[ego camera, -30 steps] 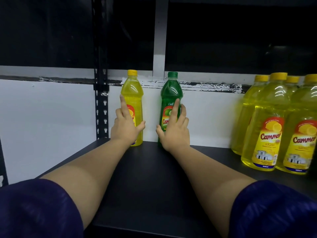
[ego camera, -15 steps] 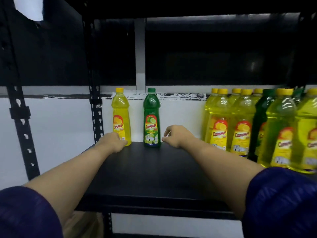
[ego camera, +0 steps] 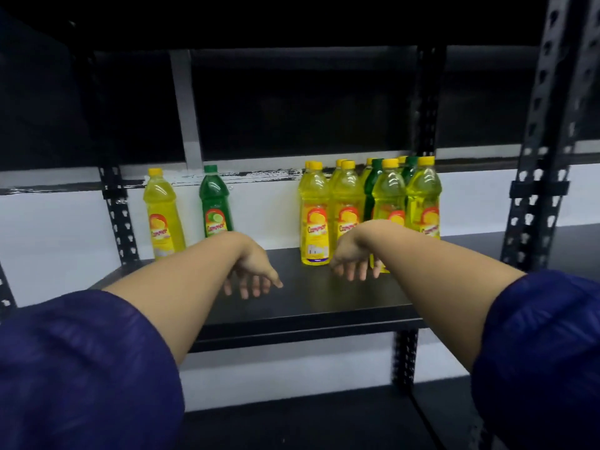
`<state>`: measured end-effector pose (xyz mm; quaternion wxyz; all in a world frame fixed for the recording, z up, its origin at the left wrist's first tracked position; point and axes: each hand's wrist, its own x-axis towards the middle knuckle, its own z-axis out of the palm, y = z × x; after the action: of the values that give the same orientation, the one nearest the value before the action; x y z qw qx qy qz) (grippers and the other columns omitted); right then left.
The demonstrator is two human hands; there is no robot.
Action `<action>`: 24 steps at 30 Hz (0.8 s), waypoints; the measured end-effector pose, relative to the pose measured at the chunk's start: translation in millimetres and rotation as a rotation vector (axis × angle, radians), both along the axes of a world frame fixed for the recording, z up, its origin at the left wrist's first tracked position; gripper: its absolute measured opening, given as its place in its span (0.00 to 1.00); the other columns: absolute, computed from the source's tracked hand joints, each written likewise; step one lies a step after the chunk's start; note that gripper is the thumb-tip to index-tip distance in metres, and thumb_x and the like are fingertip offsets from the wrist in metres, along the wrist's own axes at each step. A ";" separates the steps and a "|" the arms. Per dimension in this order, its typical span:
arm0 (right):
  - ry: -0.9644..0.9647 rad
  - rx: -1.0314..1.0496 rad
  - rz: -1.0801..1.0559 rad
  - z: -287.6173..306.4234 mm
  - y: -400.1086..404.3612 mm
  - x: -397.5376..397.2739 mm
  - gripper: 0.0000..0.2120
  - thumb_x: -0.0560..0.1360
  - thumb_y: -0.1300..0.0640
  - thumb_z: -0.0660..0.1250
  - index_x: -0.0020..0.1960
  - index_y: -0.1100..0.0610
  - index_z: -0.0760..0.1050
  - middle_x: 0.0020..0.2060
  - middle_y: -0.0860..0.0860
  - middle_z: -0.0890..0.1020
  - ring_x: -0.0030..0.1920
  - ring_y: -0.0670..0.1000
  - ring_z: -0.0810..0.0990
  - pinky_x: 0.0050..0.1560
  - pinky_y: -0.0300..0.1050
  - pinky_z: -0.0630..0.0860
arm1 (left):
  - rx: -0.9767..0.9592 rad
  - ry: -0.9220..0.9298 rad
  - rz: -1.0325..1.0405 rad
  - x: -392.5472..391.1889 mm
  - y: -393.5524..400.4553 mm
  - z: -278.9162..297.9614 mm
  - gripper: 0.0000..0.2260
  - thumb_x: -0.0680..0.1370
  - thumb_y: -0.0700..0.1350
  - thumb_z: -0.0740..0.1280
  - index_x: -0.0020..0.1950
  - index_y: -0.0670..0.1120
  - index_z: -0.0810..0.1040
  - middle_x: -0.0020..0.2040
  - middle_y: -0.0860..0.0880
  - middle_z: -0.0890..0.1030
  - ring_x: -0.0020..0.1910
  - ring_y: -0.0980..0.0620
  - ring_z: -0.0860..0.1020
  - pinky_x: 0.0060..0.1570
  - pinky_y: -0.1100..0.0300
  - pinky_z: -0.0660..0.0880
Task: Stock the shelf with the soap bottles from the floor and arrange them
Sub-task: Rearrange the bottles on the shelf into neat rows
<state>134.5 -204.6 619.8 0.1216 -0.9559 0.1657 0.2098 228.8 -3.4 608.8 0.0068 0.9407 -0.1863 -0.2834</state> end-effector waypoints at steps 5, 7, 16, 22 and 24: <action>-0.037 -0.013 -0.086 -5.9 -72.8 -47.8 0.14 0.86 0.53 0.60 0.67 0.58 0.75 0.58 0.57 0.80 0.40 0.53 0.79 0.19 0.37 0.74 | -0.100 -0.102 -0.113 -23.2 -84.3 -13.9 0.20 0.82 0.58 0.66 0.64 0.45 0.77 0.58 0.48 0.78 0.46 0.49 0.81 0.48 0.48 0.79; -0.084 -0.004 -0.106 -8.8 -99.6 -61.2 0.08 0.86 0.55 0.61 0.63 0.56 0.74 0.57 0.56 0.79 0.39 0.52 0.79 0.19 0.36 0.74 | -0.164 -0.161 -0.149 -26.9 -114.9 -18.2 0.16 0.81 0.57 0.68 0.57 0.45 0.77 0.53 0.47 0.78 0.47 0.46 0.81 0.47 0.47 0.80; -0.899 -0.115 -0.318 -33.8 -189.6 -57.7 0.12 0.82 0.47 0.62 0.56 0.56 0.73 0.52 0.57 0.81 0.50 0.60 0.79 0.47 0.50 0.75 | -0.922 -0.687 -0.047 -32.3 -232.3 -35.5 0.27 0.79 0.62 0.67 0.72 0.48 0.70 0.64 0.46 0.78 0.59 0.45 0.78 0.53 0.52 0.76; -1.448 0.096 -0.367 -64.6 -219.5 -26.9 0.29 0.82 0.46 0.66 0.78 0.50 0.59 0.68 0.54 0.70 0.66 0.57 0.71 0.61 0.55 0.73 | -1.118 -1.002 -0.097 -31.9 -279.1 -38.8 0.43 0.79 0.66 0.65 0.83 0.57 0.41 0.76 0.43 0.65 0.60 0.42 0.79 0.48 0.48 0.81; -1.492 0.222 -0.345 -73.3 -226.8 -13.1 0.34 0.83 0.45 0.64 0.83 0.45 0.52 0.72 0.54 0.67 0.70 0.57 0.70 0.67 0.55 0.71 | -1.143 -0.982 -0.121 -27.3 -286.9 -43.2 0.44 0.80 0.65 0.64 0.82 0.58 0.35 0.77 0.42 0.64 0.53 0.42 0.82 0.39 0.53 0.80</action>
<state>121.5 -431.4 546.4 0.3273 -0.7871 0.1646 -0.4963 201.4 -290.3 565.6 0.3943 0.7971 -0.3370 0.3093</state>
